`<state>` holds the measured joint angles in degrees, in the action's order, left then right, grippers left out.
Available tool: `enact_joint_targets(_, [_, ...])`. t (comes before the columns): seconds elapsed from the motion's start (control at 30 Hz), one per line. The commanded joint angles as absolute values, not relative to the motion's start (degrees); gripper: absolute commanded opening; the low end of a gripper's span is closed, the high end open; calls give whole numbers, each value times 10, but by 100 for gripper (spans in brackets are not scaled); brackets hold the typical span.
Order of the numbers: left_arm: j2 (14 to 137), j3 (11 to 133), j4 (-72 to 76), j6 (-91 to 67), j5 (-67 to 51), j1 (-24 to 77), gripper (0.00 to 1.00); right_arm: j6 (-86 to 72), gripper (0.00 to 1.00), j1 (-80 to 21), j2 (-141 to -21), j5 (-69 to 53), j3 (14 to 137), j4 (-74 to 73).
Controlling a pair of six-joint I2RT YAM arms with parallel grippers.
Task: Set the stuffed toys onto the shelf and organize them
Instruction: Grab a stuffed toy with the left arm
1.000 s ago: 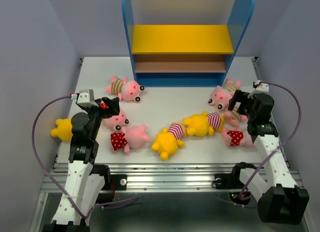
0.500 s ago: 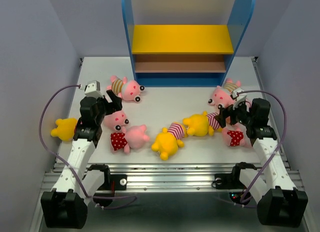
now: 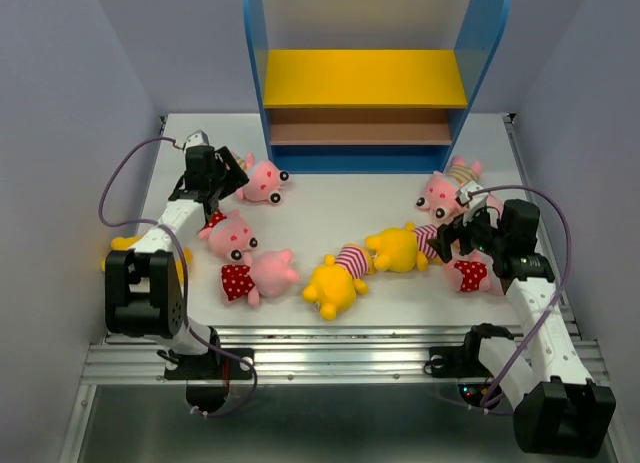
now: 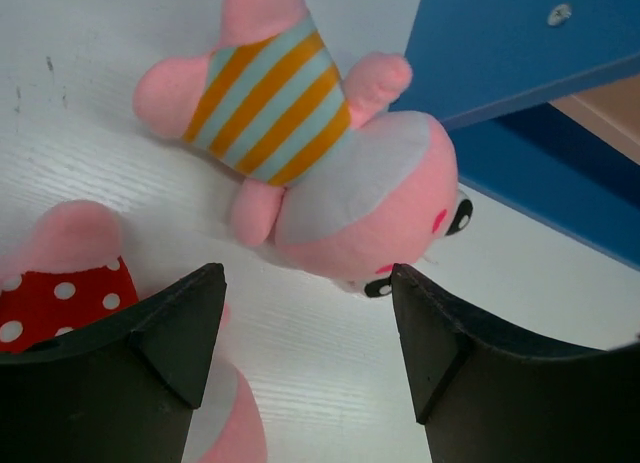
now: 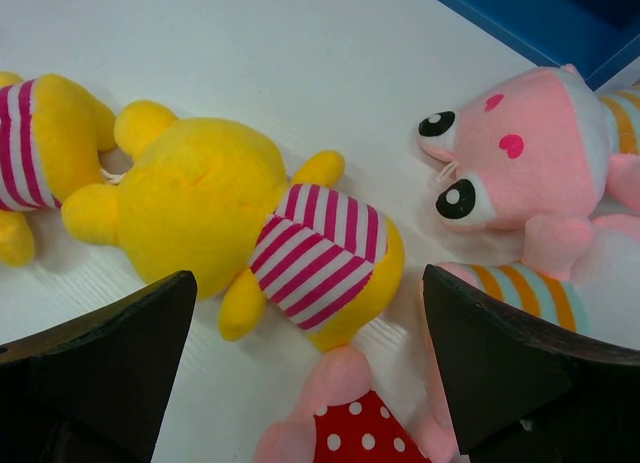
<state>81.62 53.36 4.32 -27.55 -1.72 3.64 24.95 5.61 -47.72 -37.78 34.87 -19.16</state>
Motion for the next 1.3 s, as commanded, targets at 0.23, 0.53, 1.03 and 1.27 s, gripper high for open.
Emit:
enact_joint_targets(0.23, [1021, 767, 14, -207, 15, -12, 69, 274, 100, 59, -458, -397, 365, -193])
enact_joint_targets(0.53, [1143, 911, -59, -81, -57, -32, 73, 277, 100, 59, -454, -397, 366, -193])
enact_joint_targets(1.03, [1191, 921, -66, -56, -170, -41, 57, 279, 100, 59, -454, -396, 364, -192])
enact_joint_targets(1.27, [1206, 911, -56, -83, -195, -46, 28, 282, 100, 59, -450, -395, 362, -193])
